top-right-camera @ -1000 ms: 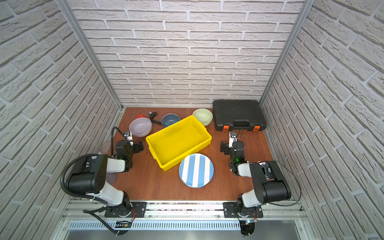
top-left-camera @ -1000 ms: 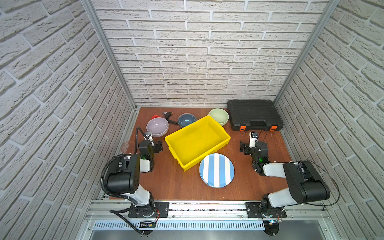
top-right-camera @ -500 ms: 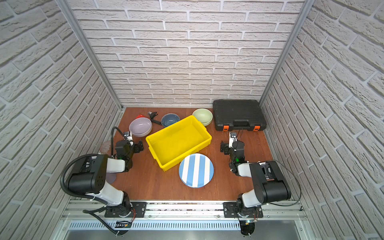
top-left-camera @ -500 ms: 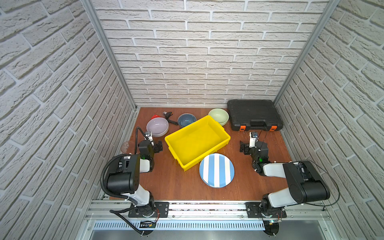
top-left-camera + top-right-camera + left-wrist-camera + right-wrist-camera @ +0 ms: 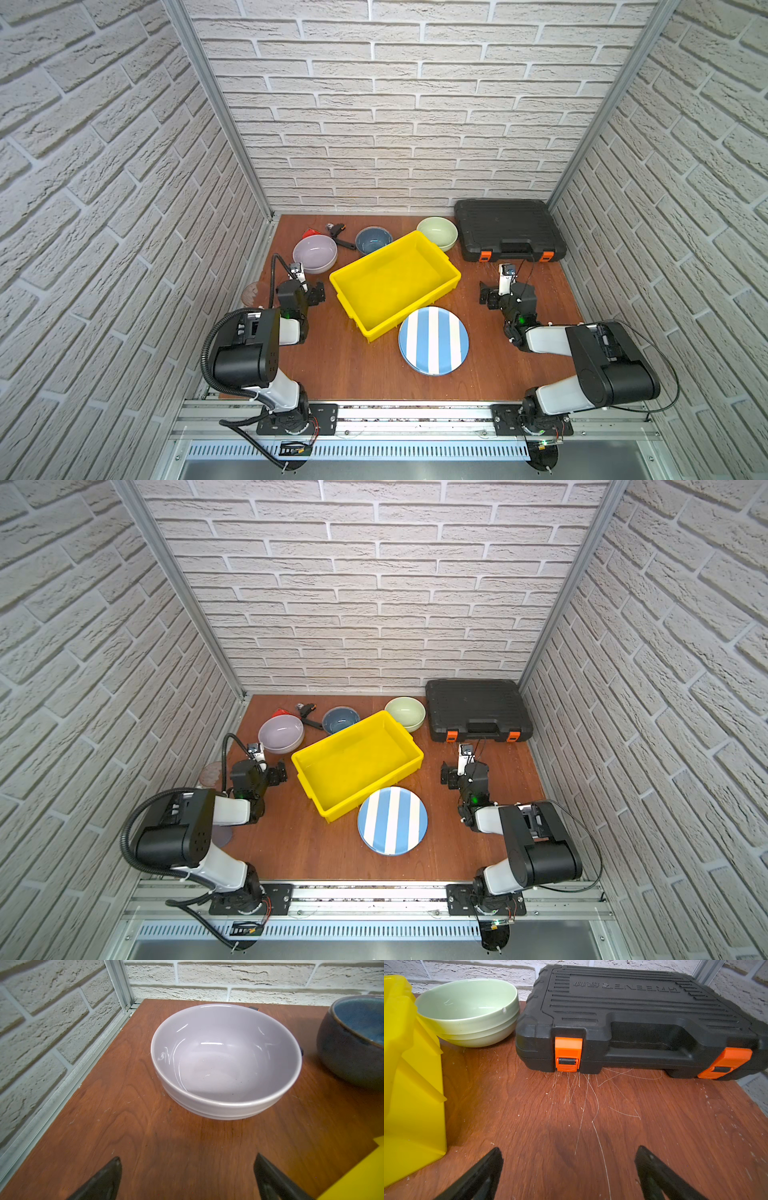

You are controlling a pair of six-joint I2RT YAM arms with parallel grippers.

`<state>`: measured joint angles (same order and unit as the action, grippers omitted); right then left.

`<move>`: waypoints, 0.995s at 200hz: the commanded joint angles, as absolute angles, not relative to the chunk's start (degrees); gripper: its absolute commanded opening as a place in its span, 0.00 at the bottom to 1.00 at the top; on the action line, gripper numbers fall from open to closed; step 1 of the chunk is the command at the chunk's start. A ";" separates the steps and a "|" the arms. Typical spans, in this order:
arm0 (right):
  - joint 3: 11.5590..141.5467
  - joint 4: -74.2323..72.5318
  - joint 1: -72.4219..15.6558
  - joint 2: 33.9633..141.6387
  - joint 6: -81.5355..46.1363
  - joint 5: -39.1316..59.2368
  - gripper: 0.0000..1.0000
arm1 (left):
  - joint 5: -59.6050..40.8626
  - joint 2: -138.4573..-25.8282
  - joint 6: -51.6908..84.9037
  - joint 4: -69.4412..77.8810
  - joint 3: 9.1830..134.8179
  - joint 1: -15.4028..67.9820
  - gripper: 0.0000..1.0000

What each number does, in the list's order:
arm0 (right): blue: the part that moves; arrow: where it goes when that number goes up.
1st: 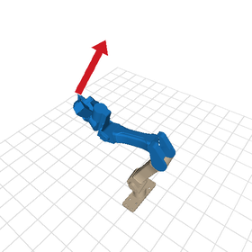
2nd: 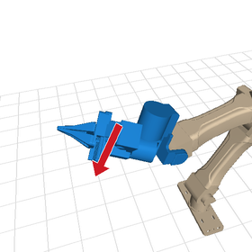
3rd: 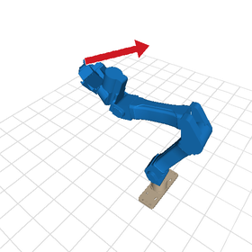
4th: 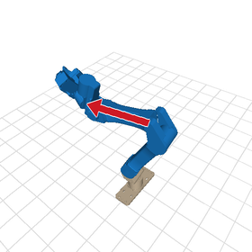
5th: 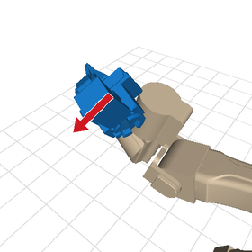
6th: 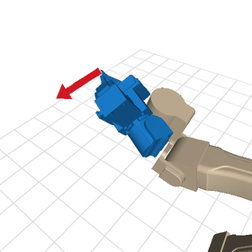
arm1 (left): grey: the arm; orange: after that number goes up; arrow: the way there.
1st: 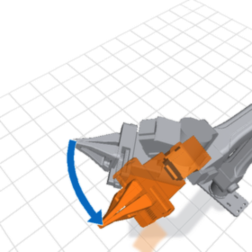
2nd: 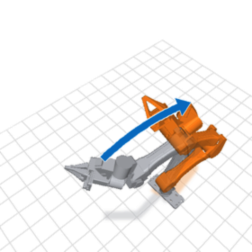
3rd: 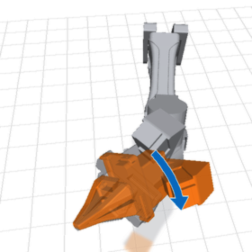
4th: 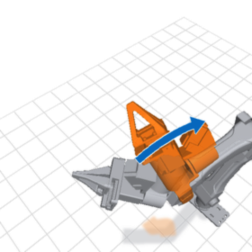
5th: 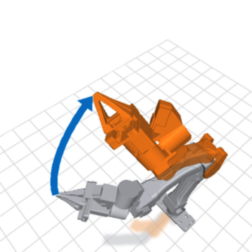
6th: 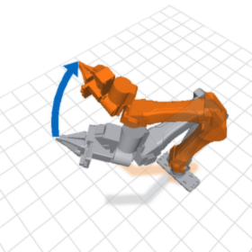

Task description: Place the mixed dishes into the plastic bin

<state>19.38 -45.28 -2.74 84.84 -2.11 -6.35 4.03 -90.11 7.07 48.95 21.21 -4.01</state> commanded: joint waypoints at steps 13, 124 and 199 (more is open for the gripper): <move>20.38 -45.97 -2.63 82.25 -2.19 -6.40 1.00 | 4.17 -88.81 6.58 51.97 21.95 -4.33 0.98; 30.88 -15.57 -2.60 70.62 -5.83 -9.67 0.94 | 17.55 -71.63 10.73 18.37 31.88 1.07 0.98; 37.09 5.88 -2.81 61.00 -11.18 0.96 0.88 | 18.45 -59.05 16.35 -11.69 45.07 13.23 0.98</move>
<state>36.07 -1.65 -2.74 64.62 -8.51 -3.18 19.86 -61.36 12.64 1.06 41.01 11.14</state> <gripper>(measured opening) 0.876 0.983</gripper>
